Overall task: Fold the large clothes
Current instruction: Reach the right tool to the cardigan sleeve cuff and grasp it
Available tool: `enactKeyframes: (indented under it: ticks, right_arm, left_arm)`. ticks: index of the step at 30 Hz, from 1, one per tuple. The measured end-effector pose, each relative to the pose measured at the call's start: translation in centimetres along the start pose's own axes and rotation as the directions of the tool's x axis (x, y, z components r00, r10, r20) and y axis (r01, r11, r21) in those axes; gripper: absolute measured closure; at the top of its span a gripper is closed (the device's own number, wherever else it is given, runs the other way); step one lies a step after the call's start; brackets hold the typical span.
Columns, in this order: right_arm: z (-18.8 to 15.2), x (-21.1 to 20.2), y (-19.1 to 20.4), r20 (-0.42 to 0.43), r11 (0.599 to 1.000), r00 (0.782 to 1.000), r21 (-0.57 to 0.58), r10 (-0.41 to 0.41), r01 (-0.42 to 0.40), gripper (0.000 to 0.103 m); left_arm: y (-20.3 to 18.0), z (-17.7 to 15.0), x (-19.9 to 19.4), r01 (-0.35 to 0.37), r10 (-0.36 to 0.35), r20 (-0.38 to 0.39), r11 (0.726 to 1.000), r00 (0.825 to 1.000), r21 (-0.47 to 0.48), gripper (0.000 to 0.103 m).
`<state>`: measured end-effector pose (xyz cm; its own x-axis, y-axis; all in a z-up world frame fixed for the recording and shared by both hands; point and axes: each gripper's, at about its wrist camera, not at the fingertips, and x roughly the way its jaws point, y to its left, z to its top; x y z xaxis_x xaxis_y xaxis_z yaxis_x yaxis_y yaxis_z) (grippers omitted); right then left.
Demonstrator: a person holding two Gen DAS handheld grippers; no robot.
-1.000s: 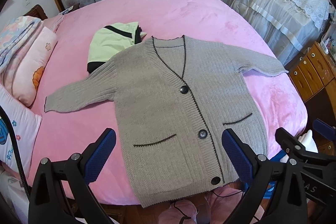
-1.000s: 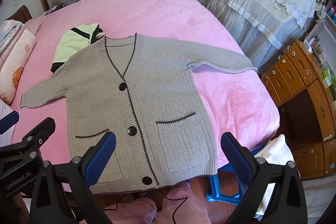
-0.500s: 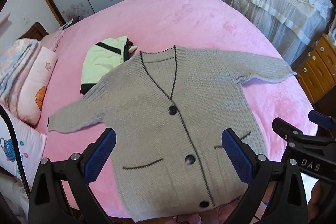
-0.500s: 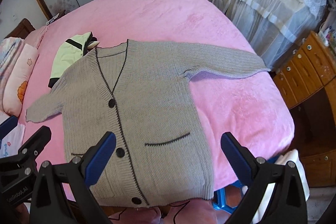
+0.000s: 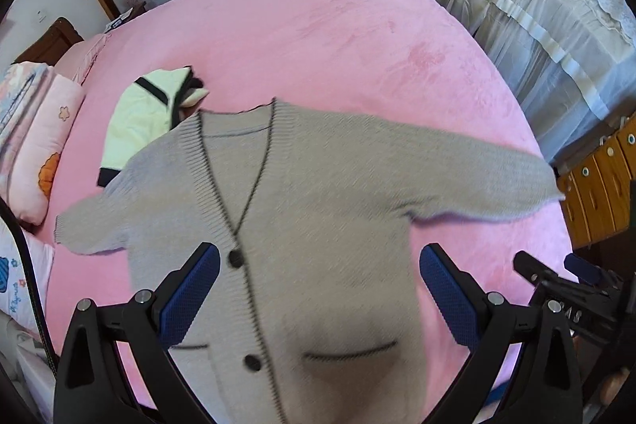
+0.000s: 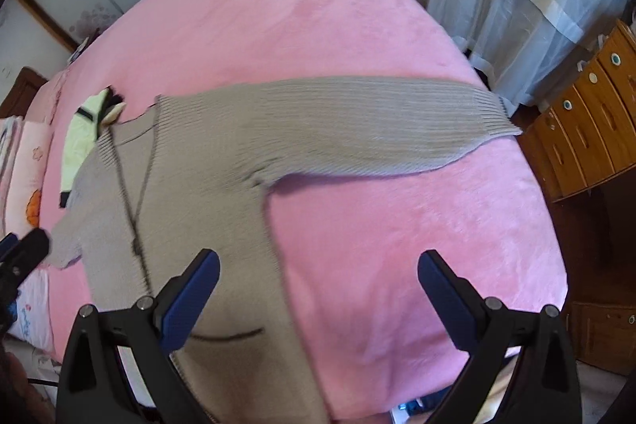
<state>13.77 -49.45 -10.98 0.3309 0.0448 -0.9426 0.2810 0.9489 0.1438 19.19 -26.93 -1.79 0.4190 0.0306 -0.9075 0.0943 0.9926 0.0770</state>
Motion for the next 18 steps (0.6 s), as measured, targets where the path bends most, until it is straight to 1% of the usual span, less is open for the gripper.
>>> enactKeyframes:
  ticks: [3,6,8,9,10,11,13,14,18]
  right_arm:
    - [2.2,2.3,-4.8,0.008,0.997,1.000,0.078,-0.018,0.018,0.003]
    - [4.0,4.7,-9.5,0.028,0.988,0.999,0.149,-0.036,0.031,0.005]
    - [5.0,6.8,-12.3,0.016,0.979,0.999,0.203,-0.037,0.033,0.011]
    - [5.3,8.0,-14.0,0.002,0.970,1.000,0.243,-0.022,0.021,0.014]
    - [5.6,9.3,-15.4,-0.008,0.960,1.000,0.281,-0.002,0.004,0.019]
    - [5.7,10.2,-16.4,-0.020,0.951,1.000,0.310,0.013,-0.006,0.022]
    - [5.9,12.4,-18.4,-0.046,0.926,0.998,0.377,0.051,-0.030,0.025]
    - [6.1,13.0,-18.9,-0.049,0.919,0.997,0.393,0.061,-0.037,0.026]
    - [6.6,15.4,-20.5,-0.052,0.900,0.996,0.433,0.071,-0.042,0.028]
  left_arm:
    - [-2.3,1.5,2.0,0.011,-0.011,-0.007,1.000,1.000,-0.003,0.003]
    - [-3.8,2.2,4.1,0.011,-0.011,-0.020,1.000,1.000,0.000,0.003]
    - [-4.8,2.6,5.5,0.000,0.000,-0.033,1.000,0.999,0.004,0.003]
    - [-5.2,2.7,6.5,-0.004,0.004,-0.045,1.000,0.999,0.006,0.003]
    - [-5.6,2.8,7.3,-0.008,0.009,-0.057,1.000,0.998,0.010,0.003]
    - [-5.9,2.9,8.0,-0.016,0.017,-0.071,1.000,0.997,0.013,0.004]
    - [-6.6,3.1,9.7,-0.018,0.020,-0.110,1.000,0.994,0.013,0.006]
    - [-6.9,3.2,10.4,-0.018,0.018,-0.126,1.000,0.992,0.007,0.007]
    - [-7.7,3.4,12.3,0.015,-0.016,-0.156,1.000,0.988,-0.009,0.007]
